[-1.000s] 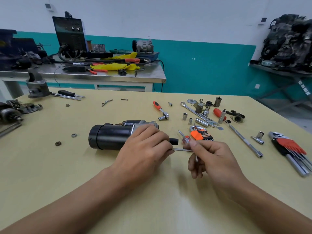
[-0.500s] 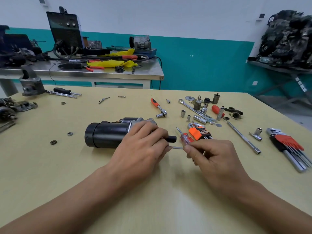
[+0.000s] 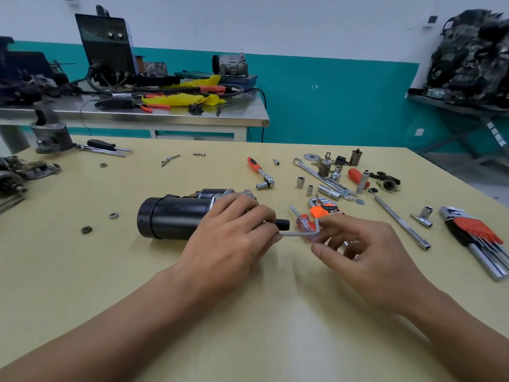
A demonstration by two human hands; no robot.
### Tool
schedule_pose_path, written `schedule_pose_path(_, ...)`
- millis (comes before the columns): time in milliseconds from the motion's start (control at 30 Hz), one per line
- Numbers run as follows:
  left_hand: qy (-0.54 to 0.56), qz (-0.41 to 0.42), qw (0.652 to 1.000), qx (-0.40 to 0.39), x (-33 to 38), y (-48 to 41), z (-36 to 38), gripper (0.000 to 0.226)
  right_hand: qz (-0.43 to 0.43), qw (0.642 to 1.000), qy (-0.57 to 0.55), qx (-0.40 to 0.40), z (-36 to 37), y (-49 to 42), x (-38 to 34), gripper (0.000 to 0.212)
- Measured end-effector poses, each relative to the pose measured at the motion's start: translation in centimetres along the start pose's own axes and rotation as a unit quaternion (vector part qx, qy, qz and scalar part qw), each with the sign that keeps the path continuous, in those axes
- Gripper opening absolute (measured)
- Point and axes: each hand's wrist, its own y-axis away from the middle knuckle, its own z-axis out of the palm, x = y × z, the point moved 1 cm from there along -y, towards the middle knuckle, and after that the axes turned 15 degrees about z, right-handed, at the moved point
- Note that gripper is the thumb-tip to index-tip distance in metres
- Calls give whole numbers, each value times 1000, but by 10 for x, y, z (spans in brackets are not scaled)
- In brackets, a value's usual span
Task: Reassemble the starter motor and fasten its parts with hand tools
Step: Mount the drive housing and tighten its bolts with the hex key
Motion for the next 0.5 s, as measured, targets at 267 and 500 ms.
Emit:
schedule_pose_path(267,-6,1,1000,-10,0,1,1,26,71,995,-46,-50,9,-1,-10,40)
schedule_pose_path(500,17,7,1000,20,-2,0,3,16,280,909,-253,-178,12,-7,-9,38)
